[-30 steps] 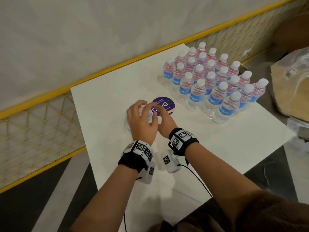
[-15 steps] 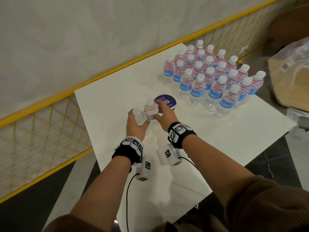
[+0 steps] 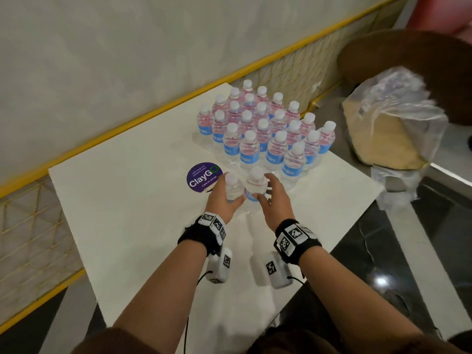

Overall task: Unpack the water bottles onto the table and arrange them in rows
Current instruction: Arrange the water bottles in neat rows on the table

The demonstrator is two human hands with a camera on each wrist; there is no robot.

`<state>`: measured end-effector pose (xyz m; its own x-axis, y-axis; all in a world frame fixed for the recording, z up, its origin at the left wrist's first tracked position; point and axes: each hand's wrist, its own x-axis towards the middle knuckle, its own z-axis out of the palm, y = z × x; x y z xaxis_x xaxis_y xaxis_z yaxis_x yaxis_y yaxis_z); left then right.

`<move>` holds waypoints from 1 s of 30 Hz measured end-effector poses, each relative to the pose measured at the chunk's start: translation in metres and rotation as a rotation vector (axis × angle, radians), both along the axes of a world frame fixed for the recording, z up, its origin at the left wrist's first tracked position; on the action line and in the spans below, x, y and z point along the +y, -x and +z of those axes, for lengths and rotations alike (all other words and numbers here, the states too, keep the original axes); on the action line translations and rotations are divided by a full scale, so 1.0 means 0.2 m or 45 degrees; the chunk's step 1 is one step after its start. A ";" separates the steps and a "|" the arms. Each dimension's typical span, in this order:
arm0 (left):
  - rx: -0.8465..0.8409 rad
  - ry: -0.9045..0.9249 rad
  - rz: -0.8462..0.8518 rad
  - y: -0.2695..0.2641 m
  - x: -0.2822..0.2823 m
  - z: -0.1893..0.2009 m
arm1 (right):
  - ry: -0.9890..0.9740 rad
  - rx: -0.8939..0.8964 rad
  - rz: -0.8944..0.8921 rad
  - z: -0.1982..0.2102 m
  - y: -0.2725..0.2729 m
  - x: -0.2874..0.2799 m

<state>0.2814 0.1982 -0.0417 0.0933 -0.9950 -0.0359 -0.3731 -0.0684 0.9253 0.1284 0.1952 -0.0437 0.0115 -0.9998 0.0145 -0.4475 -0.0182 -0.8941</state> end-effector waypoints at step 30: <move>-0.060 -0.313 0.086 0.30 -0.33 -0.19 | -0.262 -0.153 -0.081 -0.09 0.33 -0.18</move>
<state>0.2205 0.1317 -0.0792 0.1666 -0.9484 -0.2699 -0.4026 -0.3153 0.8594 0.0616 0.1599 -0.0624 -0.0407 -0.9806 -0.1919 -0.3320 0.1944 -0.9230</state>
